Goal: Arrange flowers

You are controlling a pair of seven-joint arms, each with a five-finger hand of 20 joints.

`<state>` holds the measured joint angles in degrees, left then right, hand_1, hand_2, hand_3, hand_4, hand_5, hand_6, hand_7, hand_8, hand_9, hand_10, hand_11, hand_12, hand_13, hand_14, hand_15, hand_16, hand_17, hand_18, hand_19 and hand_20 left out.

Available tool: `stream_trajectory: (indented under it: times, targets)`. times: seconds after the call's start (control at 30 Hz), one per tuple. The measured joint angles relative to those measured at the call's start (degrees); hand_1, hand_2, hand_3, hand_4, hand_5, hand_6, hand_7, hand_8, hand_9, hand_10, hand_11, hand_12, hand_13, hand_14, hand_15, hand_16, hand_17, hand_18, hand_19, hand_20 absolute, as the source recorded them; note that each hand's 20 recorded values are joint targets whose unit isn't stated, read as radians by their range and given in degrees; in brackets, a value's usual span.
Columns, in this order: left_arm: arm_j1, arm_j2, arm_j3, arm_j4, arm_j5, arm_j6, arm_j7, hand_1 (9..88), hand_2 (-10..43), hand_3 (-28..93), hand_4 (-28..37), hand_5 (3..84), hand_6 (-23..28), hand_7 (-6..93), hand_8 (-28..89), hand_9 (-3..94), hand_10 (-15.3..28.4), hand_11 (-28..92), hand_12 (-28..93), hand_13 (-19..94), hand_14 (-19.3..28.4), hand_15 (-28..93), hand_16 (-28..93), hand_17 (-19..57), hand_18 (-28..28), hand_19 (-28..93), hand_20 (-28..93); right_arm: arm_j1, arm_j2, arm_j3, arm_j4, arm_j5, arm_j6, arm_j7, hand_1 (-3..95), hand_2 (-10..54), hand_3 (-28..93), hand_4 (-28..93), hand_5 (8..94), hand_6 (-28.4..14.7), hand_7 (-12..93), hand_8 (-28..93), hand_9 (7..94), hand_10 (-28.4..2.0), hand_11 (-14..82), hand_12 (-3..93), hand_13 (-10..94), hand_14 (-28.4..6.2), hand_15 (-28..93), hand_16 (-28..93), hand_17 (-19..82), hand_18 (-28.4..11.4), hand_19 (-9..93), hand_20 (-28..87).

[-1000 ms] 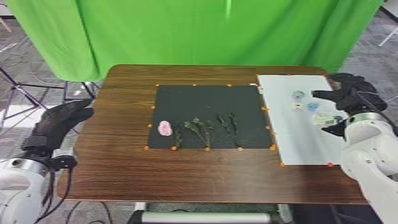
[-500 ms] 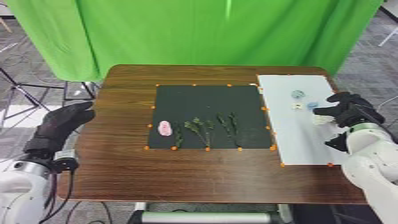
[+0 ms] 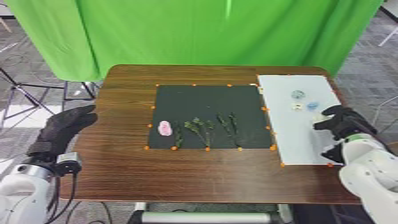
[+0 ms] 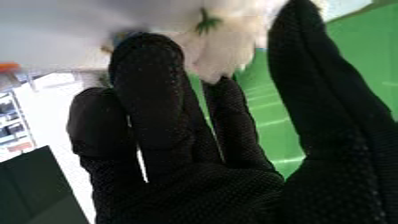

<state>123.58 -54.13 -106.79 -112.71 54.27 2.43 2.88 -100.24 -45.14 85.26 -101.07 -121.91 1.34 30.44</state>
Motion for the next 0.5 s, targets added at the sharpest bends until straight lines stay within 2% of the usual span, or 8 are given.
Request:
stream_trajectory:
  times: [0.1, 0.17, 0.23, 0.33, 0.5]
  targets:
    - [0.0, 0.0, 0.0, 0.02, 0.0, 0.0, -0.02, 28.7, 5.1, 63, -21.7, 45.7, 2.9, 14.2, -8, 46.1, 14.3, 22, 11, 36, 17.6, 14, 0, 3.5, 10.8, 9, 13, 0.2, 0.0, -1.3, 0.6, -0.1, 1.3, -0.1, 50.9, -9.5, 65, -21, 58.7, 0.7, 16, -8, 63.8, -13.2, 13.2, 20.4, 83, -5.3, 59, 28, 54, -16.6, 90, 46]
    - [-0.1, 0.0, 0.01, 0.02, 0.0, 0.0, -0.02, 28.6, 5.0, 63, -21.7, 45.7, 3.0, 14.2, -8, 46.1, 14.2, 22, 11, 36, 17.6, 14, 0, 3.5, 10.9, 9, 13, 0.6, 0.0, -2.5, 1.2, -0.3, 3.6, -0.1, 54.3, -9.5, 63, -21, 62.6, 1.1, 17, -2, 67.3, -12.5, 14.0, 19.9, 85, -4.6, 59, 29, 55, -15.8, 92, 45]
    - [-0.1, -0.01, 0.02, 0.02, 0.0, 0.0, -0.02, 28.7, 5.1, 63, -21.8, 45.7, 3.0, 14.2, -8, 46.1, 14.2, 22, 11, 36, 17.6, 14, 0, 3.4, 10.9, 9, 13, 1.0, 0.0, -3.8, 1.8, -0.7, 6.9, 0.0, 58.9, -9.5, 57, -19, 66.6, 0.8, 17, 3, 70.9, -12.1, 12.0, 23.0, 86, -4.3, 58, 29, 56, -15.4, 92, 44]
    - [-0.1, -0.01, 0.02, 0.02, 0.0, -0.01, -0.02, 28.7, 5.1, 63, -21.7, 45.8, 3.0, 14.2, -8, 46.2, 14.2, 22, 11, 36, 17.6, 14, 0, 3.4, 10.9, 9, 13, 1.4, 0.0, -5.7, 2.6, -1.2, 12.3, 0.0, 64.7, -9.5, 53, -18, 77.4, 0.7, 18, 7, 80.7, -12.0, 4.5, 31.1, 89, -3.2, 58, 30, 59, -14.2, 93, 44]
    - [-0.1, -0.02, -0.08, -0.03, 0.0, 0.0, -0.02, 28.6, 5.2, 63, -21.7, 45.7, 3.0, 14.2, -8, 46.2, 14.2, 22, 11, 36, 17.5, 14, 0, 3.4, 10.9, 9, 13, 1.6, 0.2, -6.8, 2.8, -1.8, 18.3, 0.0, 65.8, -9.5, 54, -18, 81.5, 0.6, 19, 6, 83.8, -12.3, 3.4, 32.7, 90, -2.5, 58, 31, 61, -13.8, 93, 46]
